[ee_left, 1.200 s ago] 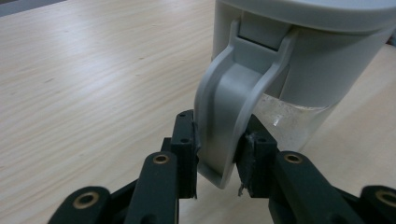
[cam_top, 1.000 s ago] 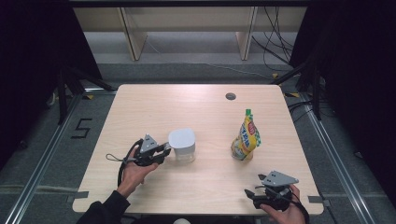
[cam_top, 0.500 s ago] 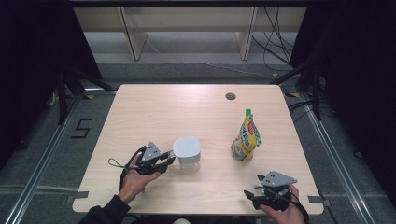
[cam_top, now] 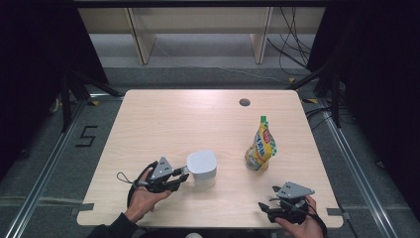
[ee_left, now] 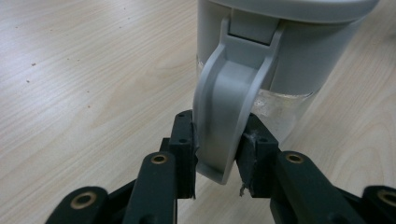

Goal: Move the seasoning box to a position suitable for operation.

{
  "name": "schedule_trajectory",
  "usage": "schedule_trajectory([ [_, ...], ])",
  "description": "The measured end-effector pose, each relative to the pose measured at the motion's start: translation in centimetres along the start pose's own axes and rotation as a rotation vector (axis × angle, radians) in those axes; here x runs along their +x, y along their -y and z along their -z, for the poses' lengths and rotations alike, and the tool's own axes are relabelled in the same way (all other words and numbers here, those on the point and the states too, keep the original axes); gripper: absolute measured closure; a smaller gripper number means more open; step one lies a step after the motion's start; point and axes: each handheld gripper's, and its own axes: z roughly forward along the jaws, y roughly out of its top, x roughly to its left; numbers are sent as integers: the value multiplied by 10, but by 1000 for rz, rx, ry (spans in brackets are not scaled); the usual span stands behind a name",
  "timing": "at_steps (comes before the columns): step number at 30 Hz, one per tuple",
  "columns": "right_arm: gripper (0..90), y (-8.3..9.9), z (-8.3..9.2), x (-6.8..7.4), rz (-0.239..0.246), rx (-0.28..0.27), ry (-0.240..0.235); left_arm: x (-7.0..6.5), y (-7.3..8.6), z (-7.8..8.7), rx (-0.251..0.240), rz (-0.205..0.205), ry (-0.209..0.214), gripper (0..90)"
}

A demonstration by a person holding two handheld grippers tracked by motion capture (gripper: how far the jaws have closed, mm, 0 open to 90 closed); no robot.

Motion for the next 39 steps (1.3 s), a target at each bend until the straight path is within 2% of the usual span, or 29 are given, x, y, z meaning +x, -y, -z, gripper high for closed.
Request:
schedule_trajectory([
  [1, 251, 0, 0, 0, 1, 2, 2, -2, 0, 0, -3, 2, -10, 691],
  [2, 251, 0, 0, -1, 0, 4, 1, -2, 0, 1, -3, -17, -4, 691],
  [3, 251, 0, 0, -2, 15, -4, 3, -4, 1, 0, -13, 2, 6, 690],
  [5, 251, 1, -1, -3, 7, -9, 3, -6, 1, 1, -3, -17, 13, 690],
  [7, 251, 1, -1, -2, 2, -7, 1, -8, 1, 1, -5, -14, 16, 690],
  [8, 251, 1, -3, -3, 21, -9, 2, -12, 1, 2, -2, -8, 23, 689],
  [9, 251, 0, -2, -3, 23, -7, 1, -12, 1, 3, 6, -29, 30, 689],
  [10, 251, 0, -2, -2, 21, -4, 1, -15, 2, 2, -9, -10, 45, 689],
  [11, 251, 0, -2, -2, 21, -4, 1, -15, 2, 2, -9, -10, 45, 689],
  [13, 251, 0, -2, -2, 22, -1, -1, -19, 1, 3, 7, -58, 60, 688],
  [15, 251, 0, -2, -2, 21, -2, -3, -22, 0, 2, 6, -55, 71, 688],
  [16, 251, 1, -3, -2, 18, -7, -4, -25, 0, 1, -3, -52, 92, 688],
  [18, 251, 0, -2, 0, -4, 7, -9, -24, 1, 1, -10, -77, 116, 688],
  [19, 251, 0, -2, -2, 18, -1, -5, -25, 1, 0, -16, -76, 124, 688],
  [20, 251, 0, -2, -2, 20, 0, -6, -24, 1, 1, -8, -102, 135, 688],
  [22, 251, 0, -1, -2, 23, -1, -8, -23, 2, -2, -27, -109, 155, 687],
  [23, 251, 0, -1, -2, 26, 0, -7, -22, 1, -3, -22, -95, 156, 687],
  [27, 251, 1, -1, -2, 31, -2, -4, -22, -1, -4, -13, -105, 135, 687],
  [28, 251, 1, -1, -2, 33, -2, -5, -21, -1, -5, -25, -80, 136, 686],
  [29, 251, 1, -1, -2, 33, -2, -5, -20, -1, -5, -1, -91, 119, 686],
  [30, 250, 2, -1, -1, 30, -4, -4, -20, -2, -6, -13, -79, 123, 686],
  [32, 251, 2, 0, 0, 22, -1, -9, -19, -3, -7, -14, -67, 104, 687],
  [33, 250, 2, 0, 0, 23, 0, -8, -19, -3, -7, -14, -67, 104, 687],
  [34, 250, 2, 0, 0, 20, 2, -9, -17, -3, -8, -12, -39, 117, 686],
  [36, 250, 3, -1, 0, 25, -2, -8, -16, -2, -8, -18, -45, 119, 681],
  [37, 250, 3, -1, -1, 48, -1, -10, -15, -1, -8, -25, -30, 127, 677],
  [38, 250, 2, -1, -1, 50, 3, -7, -15, -2, -7, -29, -35, 142, 670],
  [39, 250, 2, -1, -1, 53, 3, -6, -15, -2, -7, -35, -29, 143, 636],
])
